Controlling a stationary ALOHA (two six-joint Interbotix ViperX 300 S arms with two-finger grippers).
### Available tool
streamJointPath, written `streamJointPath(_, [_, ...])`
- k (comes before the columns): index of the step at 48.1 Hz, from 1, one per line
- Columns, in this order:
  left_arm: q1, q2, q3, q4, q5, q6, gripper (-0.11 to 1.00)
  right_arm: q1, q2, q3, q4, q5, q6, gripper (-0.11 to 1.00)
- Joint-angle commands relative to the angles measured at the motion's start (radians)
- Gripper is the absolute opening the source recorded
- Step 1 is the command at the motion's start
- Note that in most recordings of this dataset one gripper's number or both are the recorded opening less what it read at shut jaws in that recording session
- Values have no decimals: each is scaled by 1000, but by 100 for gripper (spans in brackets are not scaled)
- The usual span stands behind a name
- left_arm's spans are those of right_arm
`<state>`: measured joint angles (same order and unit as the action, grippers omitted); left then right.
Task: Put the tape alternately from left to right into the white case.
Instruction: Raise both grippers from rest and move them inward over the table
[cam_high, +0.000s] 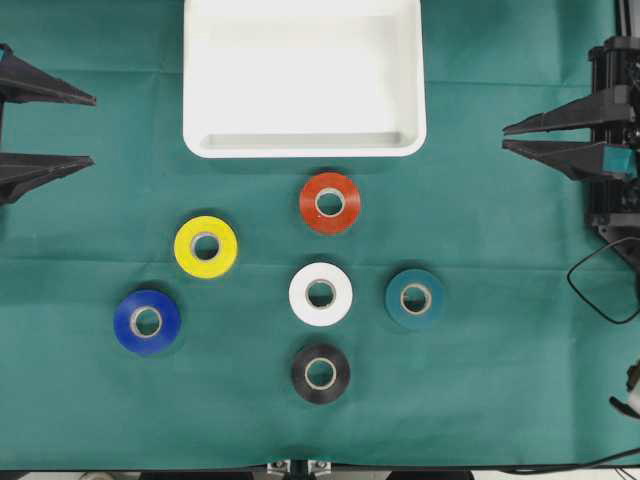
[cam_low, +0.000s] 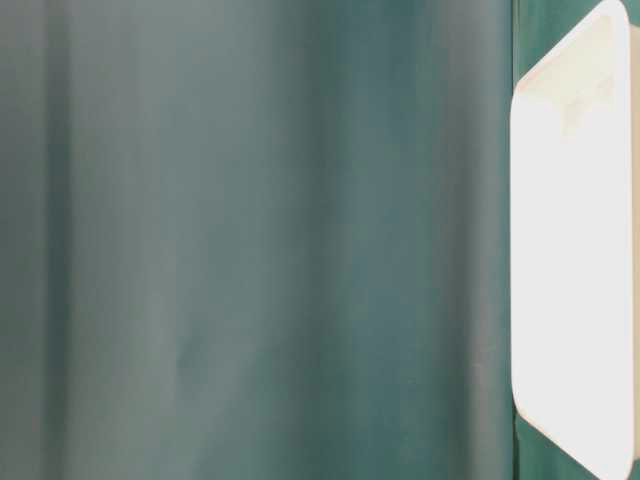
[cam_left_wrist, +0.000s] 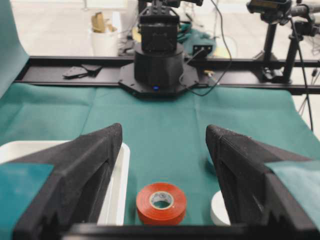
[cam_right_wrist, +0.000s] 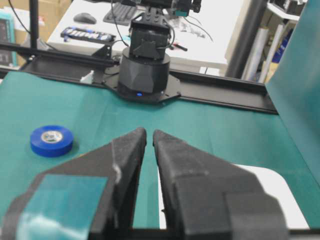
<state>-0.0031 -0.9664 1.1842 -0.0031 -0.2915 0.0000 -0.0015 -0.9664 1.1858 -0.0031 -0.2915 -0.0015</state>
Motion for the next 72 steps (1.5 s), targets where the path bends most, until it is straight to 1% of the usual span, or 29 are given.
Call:
streamJointPath(1, [2, -6, -6, -21, -11, 5, 24, -6, 6, -17, -2, -8, 2, 24])
streamJointPath(2, [2, -8, -5, -21, -11, 5, 24, -5, 5, -12, -3, -11, 3, 24])
streamJointPath(3, [2, -9, -3, -21, -11, 5, 22, -6, 5, -11, -3, -9, 2, 22])
streamJointPath(6, [2, -11, 0, -21, -11, 2, 9, -5, 3, -9, -3, -9, 5, 9])
streamJointPath(10, [0, -8, 2, -21, -8, 0, -3, -6, 3, -9, -3, -8, 5, -1])
streamJointPath(15, [0, 3, 5, -21, -6, 0, -10, -6, 3, -8, -3, -8, 5, -2])
streamJointPath(32, [-3, 12, 11, -20, 0, 12, -10, -6, 9, -6, -3, 12, 6, -2])
streamJointPath(35, [-5, 14, 12, -21, 5, 14, -8, -6, 9, -6, -3, 20, 11, -2])
streamJointPath(38, [-5, 12, 12, -21, 5, 14, -3, -5, 11, -6, -3, 23, 20, -2])
streamJointPath(41, [-5, 14, 14, -21, 5, 15, 5, -6, 11, -6, -3, 25, 31, -2])
streamJointPath(43, [-5, 12, 14, -21, 5, 14, 12, -5, 11, -6, -3, 23, 38, -2])
streamJointPath(46, [-6, 12, 15, -21, 8, 14, 27, -6, 11, -3, -3, 25, 49, 0])
streamJointPath(50, [-6, 12, 17, -21, 9, 12, 50, -6, 12, -2, -3, 26, 61, 13])
streamJointPath(51, [-6, 12, 17, -21, 11, 11, 59, -6, 12, -2, -3, 28, 64, 18])
streamJointPath(55, [-6, 12, 17, -21, 11, 11, 82, -6, 15, 0, -3, 32, 64, 40])
streamJointPath(58, [-6, 12, 17, -20, 11, 11, 94, -6, 18, 0, -3, 34, 64, 59])
streamJointPath(60, [-6, 12, 15, -21, 11, 9, 97, -8, 20, -2, -3, 34, 64, 71])
streamJointPath(63, [-6, 12, 15, -21, 17, 8, 97, -9, 23, -2, -3, 34, 64, 87])
streamJointPath(64, [-6, 12, 14, -21, 20, 8, 97, -9, 23, -2, -3, 34, 66, 90])
streamJointPath(72, [-6, 14, 3, -21, 61, 8, 97, -14, 38, -14, -2, 43, 67, 90])
